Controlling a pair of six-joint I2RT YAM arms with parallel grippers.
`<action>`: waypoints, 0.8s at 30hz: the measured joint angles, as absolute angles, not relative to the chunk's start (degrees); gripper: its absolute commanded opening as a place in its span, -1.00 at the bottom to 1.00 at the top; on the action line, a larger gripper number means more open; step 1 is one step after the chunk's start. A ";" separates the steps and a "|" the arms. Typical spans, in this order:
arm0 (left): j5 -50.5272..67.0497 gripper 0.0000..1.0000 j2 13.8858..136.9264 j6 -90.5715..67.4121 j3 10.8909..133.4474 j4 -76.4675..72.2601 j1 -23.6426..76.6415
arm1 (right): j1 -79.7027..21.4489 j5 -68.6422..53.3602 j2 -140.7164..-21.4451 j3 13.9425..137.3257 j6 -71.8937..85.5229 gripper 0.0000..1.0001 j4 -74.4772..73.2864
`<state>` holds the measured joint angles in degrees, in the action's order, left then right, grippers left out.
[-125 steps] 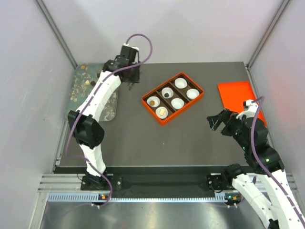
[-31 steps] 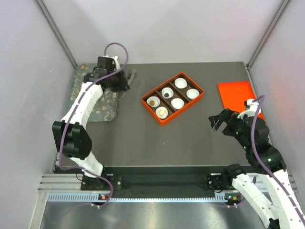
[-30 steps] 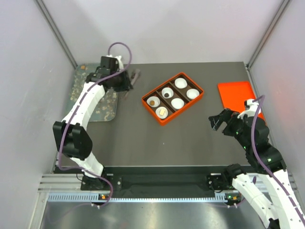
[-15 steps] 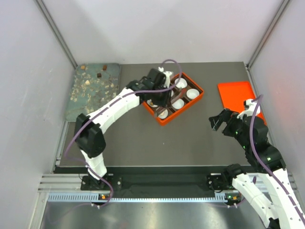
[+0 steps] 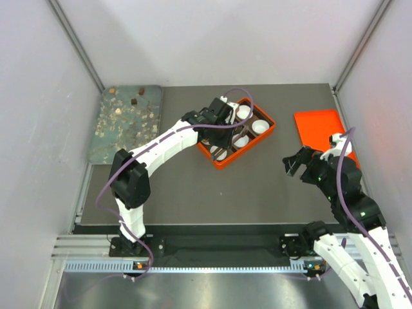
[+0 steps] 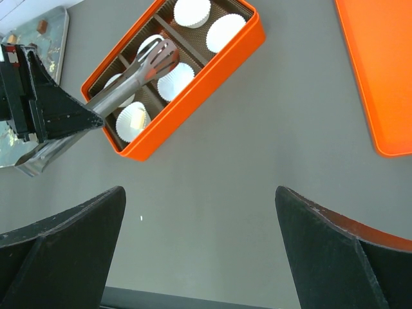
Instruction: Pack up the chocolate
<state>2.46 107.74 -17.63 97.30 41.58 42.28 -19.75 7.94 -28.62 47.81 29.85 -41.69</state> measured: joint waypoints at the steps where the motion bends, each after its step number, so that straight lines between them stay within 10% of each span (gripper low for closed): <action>1: 2.15 -0.39 107.74 -17.61 97.30 41.56 42.28 | -19.75 7.94 -28.69 47.81 29.85 1.00 -41.69; 24: 1.37 -0.23 109.21 -17.21 96.73 41.74 42.30 | -19.75 7.90 -29.65 47.81 29.85 1.00 -41.60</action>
<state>1.37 109.21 -17.21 96.73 41.74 42.30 -19.75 7.90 -29.65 47.81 29.85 -41.60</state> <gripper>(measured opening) 0.383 0.996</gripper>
